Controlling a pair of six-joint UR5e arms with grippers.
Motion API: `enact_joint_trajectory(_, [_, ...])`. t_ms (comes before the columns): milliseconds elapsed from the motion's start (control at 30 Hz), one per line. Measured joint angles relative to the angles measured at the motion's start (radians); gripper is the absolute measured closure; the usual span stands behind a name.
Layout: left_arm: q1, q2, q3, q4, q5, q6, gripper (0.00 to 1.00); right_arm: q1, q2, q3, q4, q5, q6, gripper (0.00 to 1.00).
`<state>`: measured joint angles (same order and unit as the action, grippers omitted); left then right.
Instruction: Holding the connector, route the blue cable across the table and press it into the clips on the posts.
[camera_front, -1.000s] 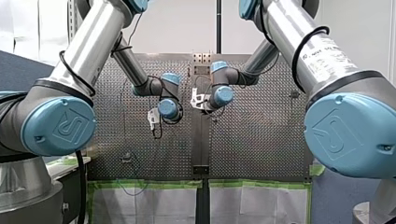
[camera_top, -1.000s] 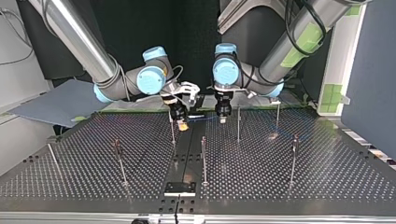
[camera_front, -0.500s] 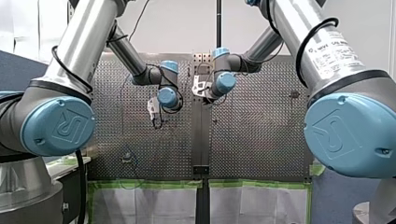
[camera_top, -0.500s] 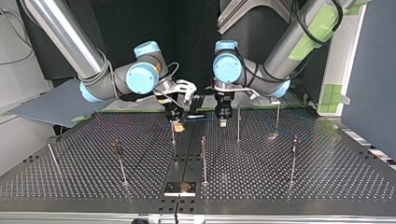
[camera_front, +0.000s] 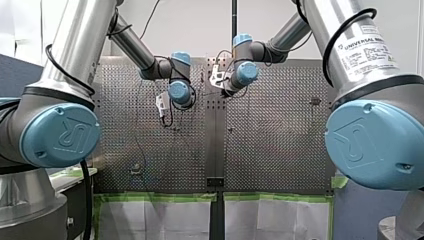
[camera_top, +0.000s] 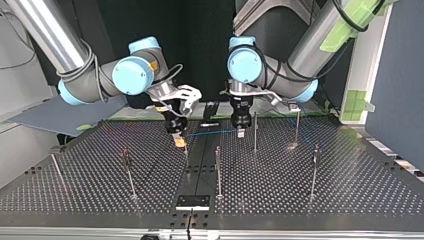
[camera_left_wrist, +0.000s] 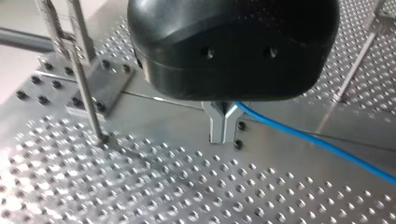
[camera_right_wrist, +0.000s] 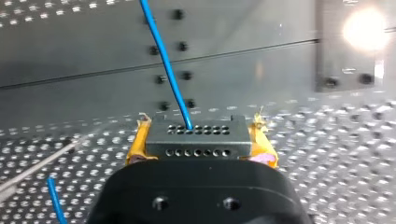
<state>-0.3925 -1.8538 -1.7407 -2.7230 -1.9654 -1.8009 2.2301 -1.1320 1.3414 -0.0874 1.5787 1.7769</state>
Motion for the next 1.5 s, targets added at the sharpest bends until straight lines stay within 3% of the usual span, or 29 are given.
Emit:
enact_joint_trajectory(400, [-0.015,0.099,0.000,-0.017,0.000,-0.001,1.00,-0.001,-0.050,0.000,0.003,-0.003,0.001,1.00])
enact_joint_trajectory(567, [-0.015,0.135,0.000,-0.031,-0.013,-0.001,1.00,-0.001,-0.063,0.000,0.007,-0.018,0.001,1.00])
enact_joint_trajectory(733, [-0.014,0.142,0.001,-0.026,-0.016,0.000,1.00,-0.003,-0.077,-0.002,0.009,-0.038,0.007,1.00])
enact_joint_trajectory(1200, [0.015,0.129,0.023,-0.009,0.026,0.000,1.00,-0.040,-0.083,-0.027,0.010,-0.136,0.059,1.00])
enact_joint_trajectory(1500, [0.032,0.112,0.052,-0.001,0.052,0.003,1.00,-0.055,-0.083,-0.041,0.014,-0.158,0.064,1.00])
